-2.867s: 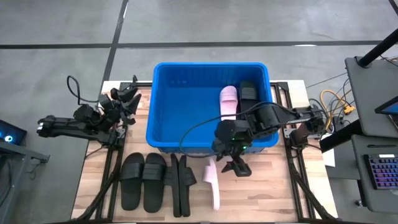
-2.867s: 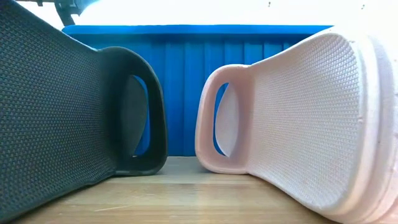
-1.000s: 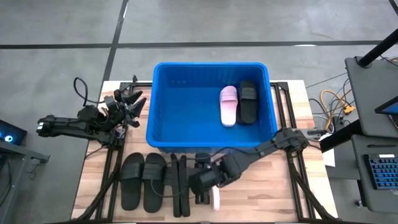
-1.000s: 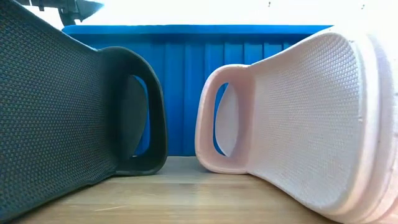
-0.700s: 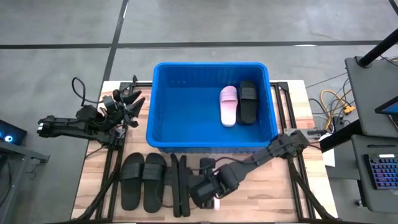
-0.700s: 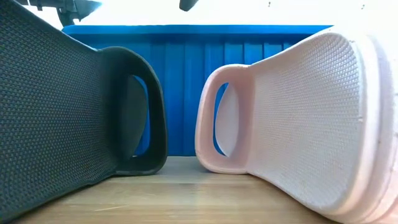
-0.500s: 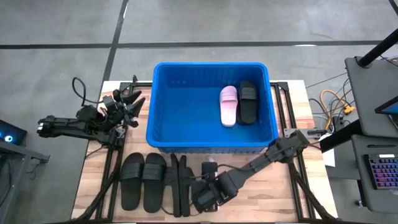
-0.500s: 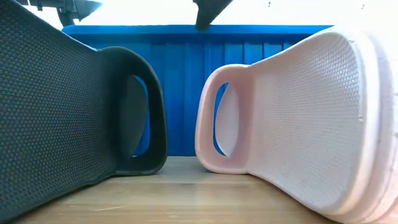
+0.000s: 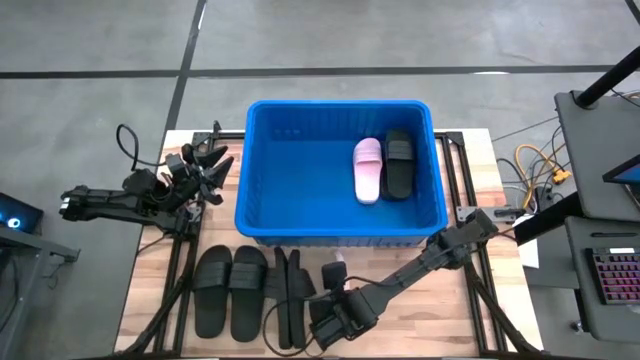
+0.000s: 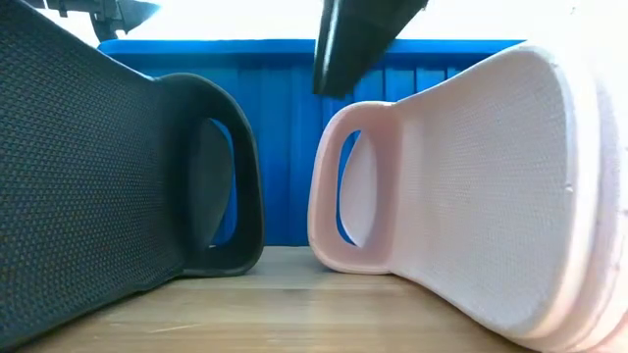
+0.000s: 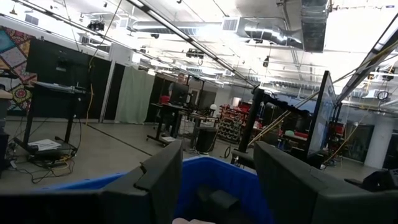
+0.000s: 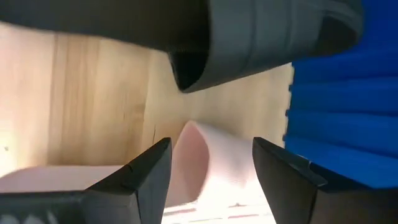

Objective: Pick and place slides into bin
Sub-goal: Put the pink slide into the blue bin

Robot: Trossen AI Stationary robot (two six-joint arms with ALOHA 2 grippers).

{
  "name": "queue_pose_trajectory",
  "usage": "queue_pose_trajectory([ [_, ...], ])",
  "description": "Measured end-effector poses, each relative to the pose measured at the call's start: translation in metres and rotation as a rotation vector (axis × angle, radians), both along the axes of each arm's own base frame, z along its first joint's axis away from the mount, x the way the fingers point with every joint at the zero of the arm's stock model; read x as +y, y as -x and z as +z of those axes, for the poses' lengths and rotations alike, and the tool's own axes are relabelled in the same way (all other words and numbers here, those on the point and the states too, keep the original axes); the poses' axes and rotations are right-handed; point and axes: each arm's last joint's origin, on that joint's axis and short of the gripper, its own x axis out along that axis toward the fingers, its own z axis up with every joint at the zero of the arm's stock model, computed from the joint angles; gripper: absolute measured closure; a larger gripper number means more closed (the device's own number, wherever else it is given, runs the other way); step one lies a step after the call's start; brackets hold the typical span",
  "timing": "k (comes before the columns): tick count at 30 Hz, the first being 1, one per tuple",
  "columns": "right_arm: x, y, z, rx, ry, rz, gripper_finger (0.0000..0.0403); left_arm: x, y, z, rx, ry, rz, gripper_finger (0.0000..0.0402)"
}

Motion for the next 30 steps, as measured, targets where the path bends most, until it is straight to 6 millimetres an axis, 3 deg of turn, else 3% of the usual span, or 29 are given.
queue_pose_trajectory([
  [14, -0.002, -0.007, -0.04, 0.074, 0.119, 0.017, 0.0188, 0.0, 0.0, 0.0, 0.001, 0.001, 0.003, 0.0217],
  [20, -0.004, -0.008, -0.044, 0.062, 0.157, 0.006, 0.0195, 0.0, 0.0, -0.001, 0.007, 0.0, 0.002, 0.0217],
  [24, -0.005, -0.008, -0.044, 0.067, 0.155, 0.003, 0.024, 0.0, -0.001, -0.003, 0.028, -0.002, 0.002, 0.0217],
  [30, -0.01, -0.006, -0.045, 0.112, 0.115, -0.057, 0.0363, 0.0, -0.001, -0.003, 0.03, -0.003, -0.001, 0.0217],
])
